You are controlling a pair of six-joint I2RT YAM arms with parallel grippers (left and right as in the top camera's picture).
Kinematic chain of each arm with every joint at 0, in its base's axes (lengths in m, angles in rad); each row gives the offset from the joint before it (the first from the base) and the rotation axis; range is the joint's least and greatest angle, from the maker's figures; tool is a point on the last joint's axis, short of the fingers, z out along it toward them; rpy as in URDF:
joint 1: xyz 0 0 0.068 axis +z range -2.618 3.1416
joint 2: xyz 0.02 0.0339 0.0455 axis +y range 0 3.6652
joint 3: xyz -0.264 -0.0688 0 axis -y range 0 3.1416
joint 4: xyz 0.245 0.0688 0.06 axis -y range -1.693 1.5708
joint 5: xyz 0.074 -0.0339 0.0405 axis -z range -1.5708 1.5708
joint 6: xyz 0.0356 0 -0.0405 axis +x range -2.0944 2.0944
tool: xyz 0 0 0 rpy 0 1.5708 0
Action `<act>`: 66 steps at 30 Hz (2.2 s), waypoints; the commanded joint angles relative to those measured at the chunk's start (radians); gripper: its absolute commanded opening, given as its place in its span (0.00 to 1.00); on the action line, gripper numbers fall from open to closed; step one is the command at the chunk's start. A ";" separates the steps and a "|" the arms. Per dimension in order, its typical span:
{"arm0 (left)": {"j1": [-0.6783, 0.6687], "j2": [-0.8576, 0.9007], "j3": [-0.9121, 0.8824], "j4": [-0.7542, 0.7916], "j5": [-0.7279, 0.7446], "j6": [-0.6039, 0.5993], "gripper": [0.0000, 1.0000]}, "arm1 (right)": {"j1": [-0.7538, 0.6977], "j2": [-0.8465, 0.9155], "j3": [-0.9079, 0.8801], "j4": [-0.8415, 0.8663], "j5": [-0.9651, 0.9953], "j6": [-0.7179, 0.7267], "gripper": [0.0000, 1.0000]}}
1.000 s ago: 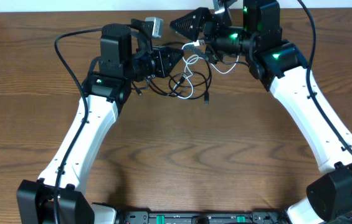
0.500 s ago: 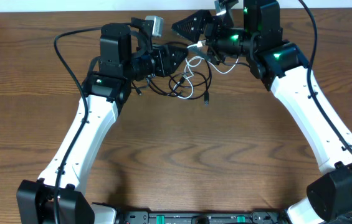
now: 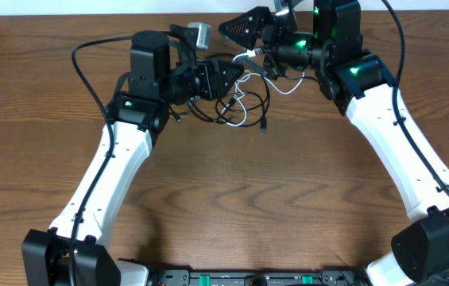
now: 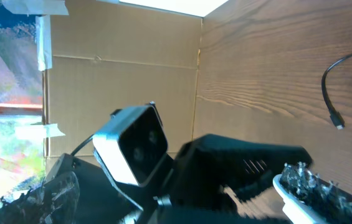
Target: Untangle cables
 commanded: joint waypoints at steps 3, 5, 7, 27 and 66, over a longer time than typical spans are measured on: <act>-0.017 0.006 0.010 0.001 0.012 0.069 0.52 | -0.006 -0.003 0.003 0.021 -0.019 0.057 0.99; -0.017 0.006 0.010 0.001 0.012 0.069 0.52 | -0.008 -0.003 0.003 0.032 -0.022 0.061 0.99; -0.017 0.006 0.010 0.001 0.012 0.069 0.45 | -0.008 -0.003 0.003 0.031 -0.023 0.060 0.99; -0.013 0.006 0.010 0.053 -0.018 0.068 0.08 | -0.028 -0.003 0.003 -0.253 0.305 -0.125 0.99; -0.013 0.241 0.010 -0.189 -0.510 -0.190 0.93 | -0.049 0.116 -0.002 -0.579 0.896 -0.390 0.99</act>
